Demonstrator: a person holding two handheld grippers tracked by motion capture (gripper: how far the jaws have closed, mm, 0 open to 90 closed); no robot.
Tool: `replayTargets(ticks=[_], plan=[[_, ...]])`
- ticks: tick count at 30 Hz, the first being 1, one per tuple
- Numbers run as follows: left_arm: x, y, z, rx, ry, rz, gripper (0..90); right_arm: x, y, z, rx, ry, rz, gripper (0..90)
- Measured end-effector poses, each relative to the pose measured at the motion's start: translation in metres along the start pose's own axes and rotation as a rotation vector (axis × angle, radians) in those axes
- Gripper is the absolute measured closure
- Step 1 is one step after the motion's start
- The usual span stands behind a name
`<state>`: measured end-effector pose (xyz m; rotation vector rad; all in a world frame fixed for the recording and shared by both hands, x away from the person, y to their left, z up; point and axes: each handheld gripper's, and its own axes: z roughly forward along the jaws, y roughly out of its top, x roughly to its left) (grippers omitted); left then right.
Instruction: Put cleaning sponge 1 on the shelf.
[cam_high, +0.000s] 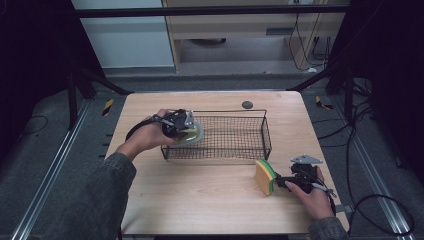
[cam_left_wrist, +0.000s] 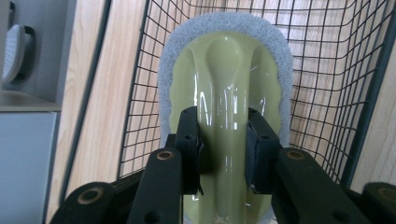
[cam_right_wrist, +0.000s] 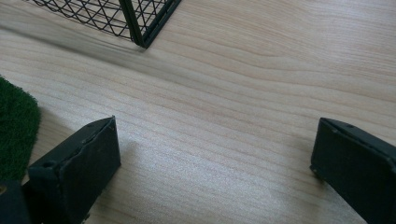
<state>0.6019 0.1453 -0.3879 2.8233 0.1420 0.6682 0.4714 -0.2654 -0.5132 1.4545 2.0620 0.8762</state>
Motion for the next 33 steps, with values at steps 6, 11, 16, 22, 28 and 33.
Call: replayTargets(ticks=[6,11,16,22,28,33], plan=[[0.0,0.0,0.01,0.024,-0.019,0.002,70.5,0.0,0.0,0.0,0.0,0.0,0.0,1.5],[-0.002,-0.001,0.018,0.031,-0.037,-0.005,70.5,0.0,0.0,0.0,0.0,0.0,0.001,1.5],[-0.003,-0.004,0.026,0.042,-0.054,-0.016,70.4,0.0,0.0,0.0,0.0,-0.002,0.001,1.5],[-0.001,-0.004,0.034,0.051,-0.078,-0.04,70.3,0.0,0.0,0.0,0.0,-0.002,0.001,1.5],[0.001,-0.004,0.038,0.056,-0.088,-0.045,70.2,0.0,0.0,0.0,-0.003,-0.002,0.001,1.5],[0.001,-0.004,0.038,0.063,-0.092,-0.057,69.4,0.0,0.0,0.0,-0.003,-0.001,0.001,1.5]])
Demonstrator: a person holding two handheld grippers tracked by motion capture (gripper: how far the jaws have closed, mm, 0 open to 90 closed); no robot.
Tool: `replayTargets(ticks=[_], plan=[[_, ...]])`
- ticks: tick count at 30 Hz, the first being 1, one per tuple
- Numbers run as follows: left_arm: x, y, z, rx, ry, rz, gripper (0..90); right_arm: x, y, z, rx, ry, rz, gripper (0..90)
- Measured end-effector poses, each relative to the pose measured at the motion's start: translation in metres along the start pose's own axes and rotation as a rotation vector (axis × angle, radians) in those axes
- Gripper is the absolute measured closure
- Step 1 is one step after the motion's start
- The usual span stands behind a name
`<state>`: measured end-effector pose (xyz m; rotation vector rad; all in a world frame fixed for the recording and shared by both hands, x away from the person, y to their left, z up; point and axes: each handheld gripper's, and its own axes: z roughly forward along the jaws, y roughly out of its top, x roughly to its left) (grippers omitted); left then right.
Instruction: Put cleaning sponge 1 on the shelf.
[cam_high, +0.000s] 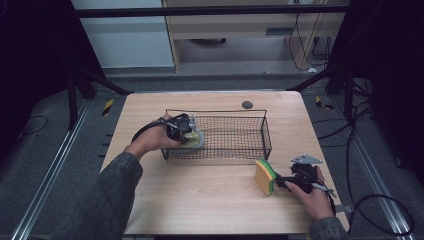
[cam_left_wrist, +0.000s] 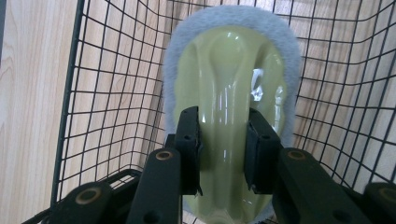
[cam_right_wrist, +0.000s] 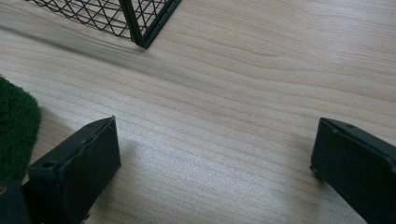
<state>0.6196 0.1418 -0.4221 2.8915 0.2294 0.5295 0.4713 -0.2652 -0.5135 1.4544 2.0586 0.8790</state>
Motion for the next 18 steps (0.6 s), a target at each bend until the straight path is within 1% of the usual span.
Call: replayTargets(ticks=[4,6,7,10,12,13,15,18], plan=[[0.0,-0.001,0.0,-0.002,-0.002,-0.01,68.3,0.0,0.0,0.0,0.002,-0.001,-0.001,1.5],[-0.001,-0.002,0.0,-0.005,-0.01,-0.014,68.0,0.0,0.0,0.0,0.003,-0.001,0.0,1.5],[-0.001,-0.002,0.0,-0.005,-0.006,-0.015,67.4,0.0,0.0,0.0,0.003,-0.001,0.0,1.5],[-0.001,-0.003,-0.003,-0.022,-0.004,-0.018,65.5,0.0,0.0,0.0,0.003,-0.001,0.0,1.5],[-0.002,-0.004,-0.007,-0.037,-0.013,-0.031,62.7,0.0,0.0,0.0,0.002,0.0,-0.002,1.5],[-0.002,-0.005,-0.01,-0.051,-0.006,-0.031,62.2,0.0,0.0,0.0,0.003,0.0,0.0,1.5],[-0.001,-0.005,-0.016,-0.091,-0.012,-0.057,59.8,0.0,0.0,0.0,0.003,0.001,0.005,1.5],[0.0,-0.005,-0.026,-0.13,0.005,-0.073,57.3,0.0,0.0,0.0,0.002,0.0,0.004,1.5]])
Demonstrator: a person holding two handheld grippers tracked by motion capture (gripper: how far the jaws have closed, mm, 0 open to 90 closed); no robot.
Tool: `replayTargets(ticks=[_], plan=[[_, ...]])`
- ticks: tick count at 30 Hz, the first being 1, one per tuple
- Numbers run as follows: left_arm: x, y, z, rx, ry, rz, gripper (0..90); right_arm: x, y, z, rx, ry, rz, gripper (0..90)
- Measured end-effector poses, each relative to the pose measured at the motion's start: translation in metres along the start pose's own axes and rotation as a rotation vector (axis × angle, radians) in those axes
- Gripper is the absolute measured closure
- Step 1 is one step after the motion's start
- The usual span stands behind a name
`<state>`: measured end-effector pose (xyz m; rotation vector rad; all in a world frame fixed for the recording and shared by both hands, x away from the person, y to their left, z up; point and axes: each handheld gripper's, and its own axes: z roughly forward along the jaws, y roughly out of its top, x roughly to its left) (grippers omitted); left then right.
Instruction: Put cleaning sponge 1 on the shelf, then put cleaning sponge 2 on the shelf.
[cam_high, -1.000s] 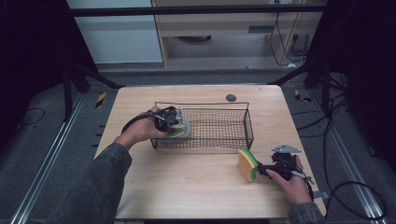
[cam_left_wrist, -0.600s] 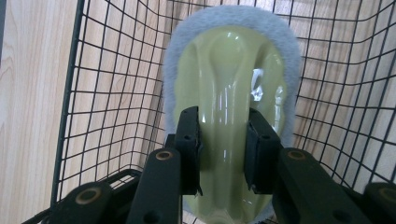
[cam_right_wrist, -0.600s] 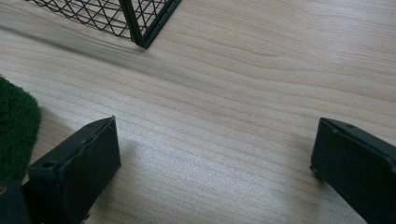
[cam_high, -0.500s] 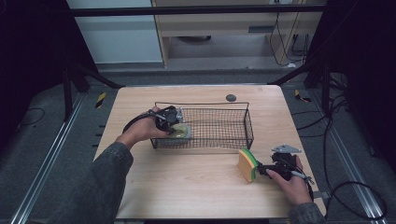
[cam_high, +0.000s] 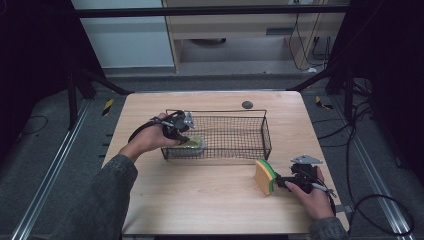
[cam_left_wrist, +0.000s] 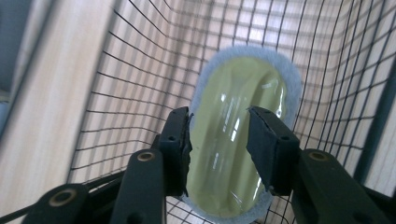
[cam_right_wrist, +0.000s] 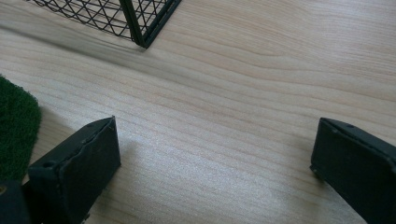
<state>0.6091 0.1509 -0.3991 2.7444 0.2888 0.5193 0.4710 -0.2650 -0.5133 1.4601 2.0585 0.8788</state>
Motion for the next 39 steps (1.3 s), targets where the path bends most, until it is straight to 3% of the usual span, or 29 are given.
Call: replayTargets(ticks=[7,10,14,17,21,24,29,32,36,39], plan=[[-0.001,0.002,-0.012,-0.042,0.048,-0.012,52.1,0.0,0.0,0.0,0.0,0.001,0.001,1.5],[-0.002,0.004,-0.018,-0.055,0.083,-0.03,45.0,0.0,0.0,0.0,-0.001,0.001,0.0,1.5],[-0.002,0.008,-0.027,-0.091,0.143,-0.09,23.1,0.0,0.0,0.0,-0.001,0.001,-0.001,1.5],[-0.003,0.009,-0.039,-0.152,0.183,-0.134,14.3,0.0,0.0,0.0,-0.001,0.002,0.001,1.5],[-0.01,0.009,-0.054,-0.23,0.205,-0.176,8.5,0.0,0.0,0.0,-0.001,0.002,0.001,1.5],[-0.017,0.005,-0.063,-0.256,0.216,-0.198,6.4,0.0,0.0,0.0,0.0,0.001,-0.001,1.5],[-0.035,-0.017,-0.071,-0.334,0.206,-0.281,4.9,0.0,0.0,0.0,0.002,0.006,0.005,1.3],[-0.05,-0.035,-0.072,-0.335,0.243,-0.318,4.9,0.0,0.0,0.0,0.004,0.01,0.005,0.8],[-0.075,-0.072,-0.065,-0.402,0.232,-0.455,4.6,0.0,0.0,0.0,0.005,0.01,0.005,0.7],[-0.095,-0.1,-0.047,-0.388,0.225,-0.54,4.7,0.0,0.0,0.0,0.004,0.011,0.006,0.8]])
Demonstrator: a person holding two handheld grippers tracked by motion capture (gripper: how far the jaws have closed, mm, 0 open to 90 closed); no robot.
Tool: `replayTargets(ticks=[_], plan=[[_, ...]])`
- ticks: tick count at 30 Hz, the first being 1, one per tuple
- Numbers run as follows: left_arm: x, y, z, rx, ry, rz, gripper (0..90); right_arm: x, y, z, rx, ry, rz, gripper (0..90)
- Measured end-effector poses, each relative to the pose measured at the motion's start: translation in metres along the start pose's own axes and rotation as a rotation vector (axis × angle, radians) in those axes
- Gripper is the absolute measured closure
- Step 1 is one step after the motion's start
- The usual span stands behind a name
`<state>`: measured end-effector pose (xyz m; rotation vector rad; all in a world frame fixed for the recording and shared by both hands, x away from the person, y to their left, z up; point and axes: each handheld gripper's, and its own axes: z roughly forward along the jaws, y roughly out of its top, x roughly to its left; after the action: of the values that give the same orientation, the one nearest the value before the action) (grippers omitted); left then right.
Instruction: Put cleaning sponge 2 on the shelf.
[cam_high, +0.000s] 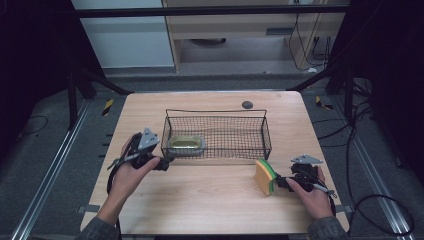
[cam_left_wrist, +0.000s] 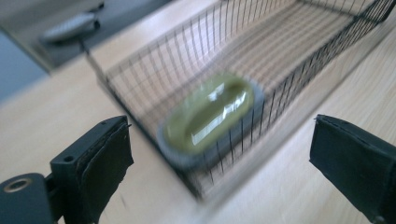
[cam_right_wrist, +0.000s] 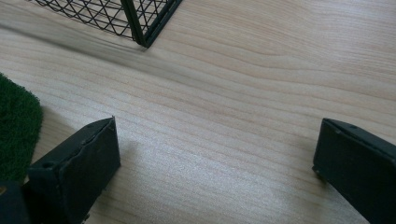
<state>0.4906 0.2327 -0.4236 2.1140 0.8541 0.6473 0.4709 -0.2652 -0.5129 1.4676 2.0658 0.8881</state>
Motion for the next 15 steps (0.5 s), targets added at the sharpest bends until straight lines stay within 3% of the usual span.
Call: replayTargets(ticks=[2,3,4,6,8,11,15], plan=[[0.0,-0.02,0.004,0.015,0.012,-0.055,5.3,0.0,0.0,-0.001,0.001,0.001,0.001,2.4],[0.0,-0.029,0.007,0.049,0.001,-0.093,5.8,-0.001,0.0,-0.002,0.004,-0.002,-0.003,4.6],[0.001,-0.036,0.01,0.088,-0.017,-0.104,5.7,-0.001,0.0,-0.004,0.01,0.001,0.0,6.9],[0.001,-0.043,0.012,0.121,-0.008,-0.106,5.7,0.0,0.001,-0.011,0.02,0.009,0.022,8.1],[0.002,-0.045,0.012,0.115,-0.006,-0.125,5.7,0.001,0.002,-0.02,0.052,-0.024,0.004,12.7],[0.004,-0.046,0.014,0.112,0.004,-0.144,5.6,0.001,0.004,-0.036,0.081,-0.035,0.0,17.1],[0.002,-0.05,0.021,0.159,0.003,-0.111,5.6,0.004,0.012,-0.055,0.117,-0.049,-0.02,21.4]])
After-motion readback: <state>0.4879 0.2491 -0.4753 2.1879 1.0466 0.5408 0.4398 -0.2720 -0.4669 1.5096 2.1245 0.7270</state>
